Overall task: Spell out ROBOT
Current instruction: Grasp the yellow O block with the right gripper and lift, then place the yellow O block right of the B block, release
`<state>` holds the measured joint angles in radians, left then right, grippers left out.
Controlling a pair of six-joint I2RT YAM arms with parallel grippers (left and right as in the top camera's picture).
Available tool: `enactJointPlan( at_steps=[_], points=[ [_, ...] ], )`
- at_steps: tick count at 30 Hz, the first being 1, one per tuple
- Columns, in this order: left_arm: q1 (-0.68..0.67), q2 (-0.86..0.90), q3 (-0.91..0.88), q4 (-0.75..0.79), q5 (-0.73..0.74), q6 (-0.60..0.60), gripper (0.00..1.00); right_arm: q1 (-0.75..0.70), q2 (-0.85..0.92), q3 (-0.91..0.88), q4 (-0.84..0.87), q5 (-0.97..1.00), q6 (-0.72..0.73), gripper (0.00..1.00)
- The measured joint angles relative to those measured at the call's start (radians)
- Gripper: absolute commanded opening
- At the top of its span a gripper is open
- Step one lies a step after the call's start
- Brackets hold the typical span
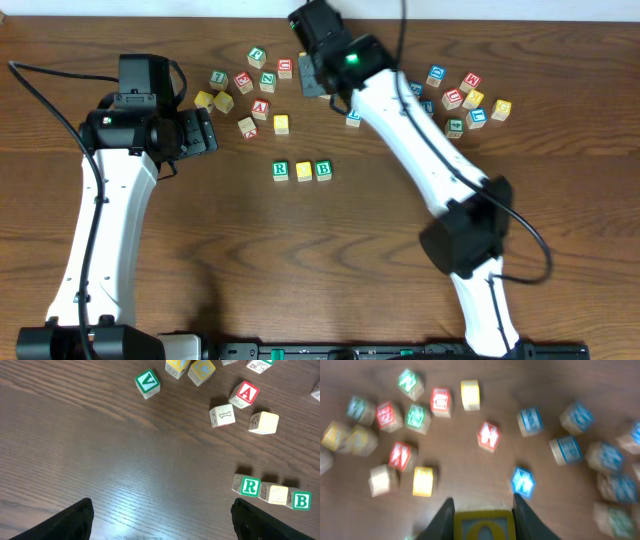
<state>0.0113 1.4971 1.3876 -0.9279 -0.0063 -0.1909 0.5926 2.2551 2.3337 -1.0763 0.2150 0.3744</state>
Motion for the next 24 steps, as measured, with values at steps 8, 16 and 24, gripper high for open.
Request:
enactJointPlan(
  at_steps=[8,16,24],
  points=[
    [0.0,0.0,0.0,0.0,0.0,0.0,0.87,-0.002,-0.075,-0.012,-0.316,-0.062,-0.002,0.15],
    [0.0,0.0,0.0,0.0,0.0,0.0,0.87,-0.002,-0.067,-0.277,-0.186,-0.082,0.008,0.16],
    [0.0,0.0,0.0,0.006,0.0,0.0,0.87,-0.002,-0.049,-0.507,0.05,-0.095,0.013,0.15]
  ],
)
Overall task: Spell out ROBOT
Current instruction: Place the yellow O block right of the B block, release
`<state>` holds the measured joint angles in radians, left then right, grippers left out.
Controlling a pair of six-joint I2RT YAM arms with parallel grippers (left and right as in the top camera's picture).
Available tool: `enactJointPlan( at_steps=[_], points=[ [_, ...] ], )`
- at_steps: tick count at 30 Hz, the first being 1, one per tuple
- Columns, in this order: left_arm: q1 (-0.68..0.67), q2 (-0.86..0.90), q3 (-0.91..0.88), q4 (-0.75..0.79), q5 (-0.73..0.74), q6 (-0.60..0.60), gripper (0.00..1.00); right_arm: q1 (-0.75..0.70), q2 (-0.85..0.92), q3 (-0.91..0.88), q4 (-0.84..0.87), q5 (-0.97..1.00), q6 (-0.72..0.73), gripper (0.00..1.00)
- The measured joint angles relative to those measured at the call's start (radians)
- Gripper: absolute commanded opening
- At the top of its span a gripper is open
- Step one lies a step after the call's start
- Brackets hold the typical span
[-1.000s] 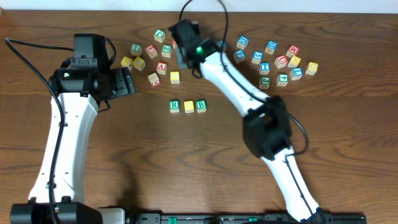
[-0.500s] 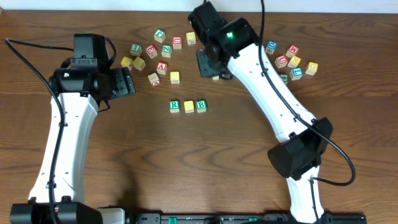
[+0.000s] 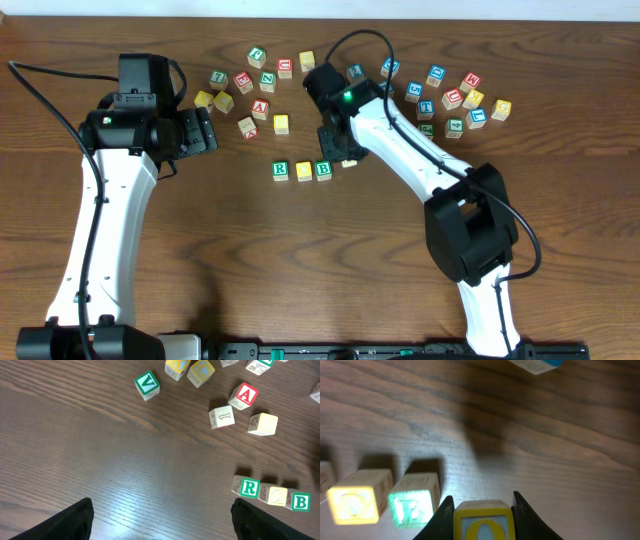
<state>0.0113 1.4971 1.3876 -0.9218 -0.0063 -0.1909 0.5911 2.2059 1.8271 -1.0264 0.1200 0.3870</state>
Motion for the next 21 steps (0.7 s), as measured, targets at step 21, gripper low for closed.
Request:
enactJointPlan(
  at_steps=[21],
  points=[
    [0.0,0.0,0.0,0.002,0.0,0.0,0.87,0.0,0.0,-0.128,0.161,-0.02,0.034,0.22]
  ],
)
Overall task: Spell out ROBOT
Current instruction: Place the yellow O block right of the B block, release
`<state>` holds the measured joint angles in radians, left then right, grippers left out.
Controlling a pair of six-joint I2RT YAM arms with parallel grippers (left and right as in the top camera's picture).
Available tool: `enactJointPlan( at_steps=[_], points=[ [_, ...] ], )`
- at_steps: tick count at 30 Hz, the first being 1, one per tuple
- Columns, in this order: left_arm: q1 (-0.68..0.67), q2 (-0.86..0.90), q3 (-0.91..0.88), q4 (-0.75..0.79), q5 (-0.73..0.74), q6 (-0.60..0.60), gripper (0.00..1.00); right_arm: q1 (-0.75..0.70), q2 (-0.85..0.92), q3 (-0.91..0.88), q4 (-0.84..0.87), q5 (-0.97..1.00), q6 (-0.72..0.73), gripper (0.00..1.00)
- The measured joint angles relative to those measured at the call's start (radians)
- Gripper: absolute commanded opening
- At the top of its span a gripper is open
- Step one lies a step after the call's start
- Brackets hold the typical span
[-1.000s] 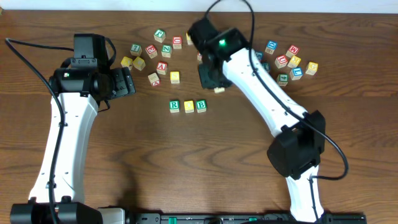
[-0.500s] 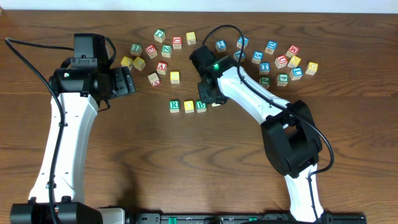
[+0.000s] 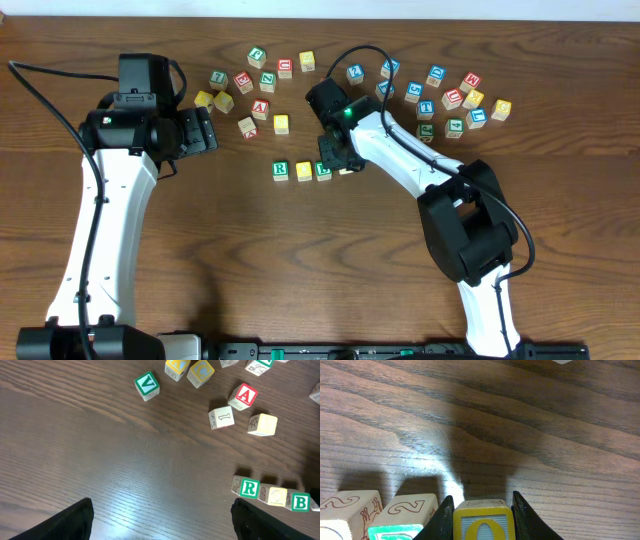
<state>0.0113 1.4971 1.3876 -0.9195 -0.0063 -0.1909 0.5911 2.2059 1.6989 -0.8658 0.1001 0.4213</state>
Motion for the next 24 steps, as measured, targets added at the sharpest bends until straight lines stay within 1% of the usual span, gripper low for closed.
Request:
enactJointPlan(
  at_steps=[4,10,15,16,17,18,24],
  points=[
    [0.0,0.0,0.0,0.003,0.0,0.0,0.87,0.0,0.0,0.0,-0.001,-0.002,0.003,0.24],
    [0.0,0.0,0.0,0.003,0.0,0.0,0.87,0.007,0.0,-0.012,-0.001,-0.003,0.011,0.31],
    [0.0,0.0,0.0,0.003,0.0,0.0,0.87,0.017,0.0,-0.019,-0.005,-0.008,0.014,0.35],
    [0.0,0.0,0.0,0.004,0.0,0.0,0.87,0.016,0.0,-0.019,-0.004,-0.007,0.015,0.37],
    [0.0,0.0,0.0,0.004,0.0,0.0,0.87,0.016,0.0,-0.02,-0.005,-0.008,0.015,0.42],
    [0.0,0.0,0.0,0.004,0.0,0.0,0.87,0.016,0.0,-0.02,-0.005,-0.011,0.018,0.45],
    [0.0,0.0,0.0,0.004,0.0,0.0,0.87,0.016,0.0,-0.02,-0.005,-0.026,0.016,0.45]
  ],
)
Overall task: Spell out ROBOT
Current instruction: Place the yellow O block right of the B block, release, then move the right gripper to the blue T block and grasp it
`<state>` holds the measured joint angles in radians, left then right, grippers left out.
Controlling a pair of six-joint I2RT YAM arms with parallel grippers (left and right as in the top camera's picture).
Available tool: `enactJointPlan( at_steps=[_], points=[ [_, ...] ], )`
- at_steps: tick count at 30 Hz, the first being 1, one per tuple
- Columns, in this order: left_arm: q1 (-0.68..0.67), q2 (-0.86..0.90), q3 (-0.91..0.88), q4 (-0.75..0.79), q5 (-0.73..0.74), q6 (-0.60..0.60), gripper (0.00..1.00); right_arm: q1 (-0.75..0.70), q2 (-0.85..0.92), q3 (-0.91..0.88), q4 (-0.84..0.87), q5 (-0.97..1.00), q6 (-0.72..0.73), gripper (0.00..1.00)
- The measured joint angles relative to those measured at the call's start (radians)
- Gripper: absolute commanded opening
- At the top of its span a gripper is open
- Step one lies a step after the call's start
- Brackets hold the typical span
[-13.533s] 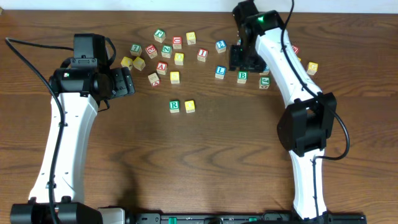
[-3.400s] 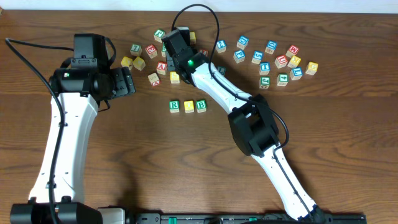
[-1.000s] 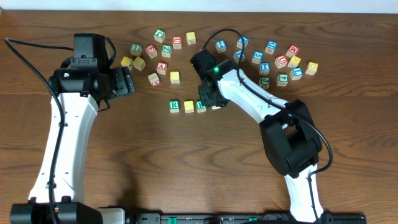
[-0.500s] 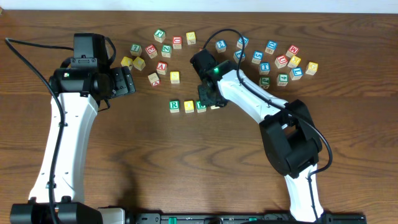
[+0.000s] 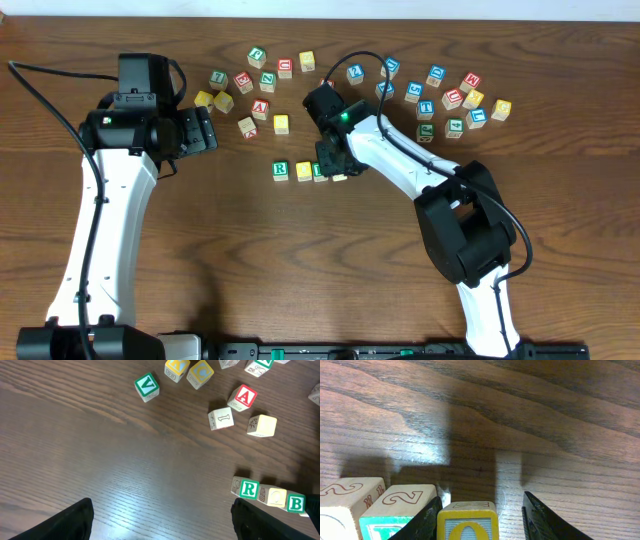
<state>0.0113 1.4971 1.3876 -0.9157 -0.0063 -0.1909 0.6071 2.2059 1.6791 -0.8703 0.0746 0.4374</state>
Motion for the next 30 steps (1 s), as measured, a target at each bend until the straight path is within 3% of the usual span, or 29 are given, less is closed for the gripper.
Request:
enactJointPlan(
  at_steps=[8,13,15,18,22,30],
  points=[
    [0.0,0.0,0.0,0.0,0.0,0.0,0.87,-0.001,0.0,0.0,-0.014,-0.004,-0.002,0.4],
    [0.0,0.0,0.0,0.0,0.0,0.0,0.87,-0.001,0.0,0.0,-0.029,-0.006,-0.012,0.21],
    [0.0,0.0,0.0,0.001,0.0,0.0,0.87,-0.001,0.0,0.0,-0.032,-0.008,-0.012,0.18],
    [0.0,0.0,0.0,0.004,0.0,0.0,0.87,-0.001,0.0,0.0,-0.034,-0.008,-0.013,0.21],
    [0.0,0.0,0.0,0.007,0.0,0.0,0.87,-0.001,0.0,0.0,-0.029,-0.008,-0.01,0.42],
    [0.0,0.0,0.0,0.007,0.0,0.0,0.87,-0.001,0.0,0.001,-0.01,-0.008,-0.018,0.38]
  ],
)
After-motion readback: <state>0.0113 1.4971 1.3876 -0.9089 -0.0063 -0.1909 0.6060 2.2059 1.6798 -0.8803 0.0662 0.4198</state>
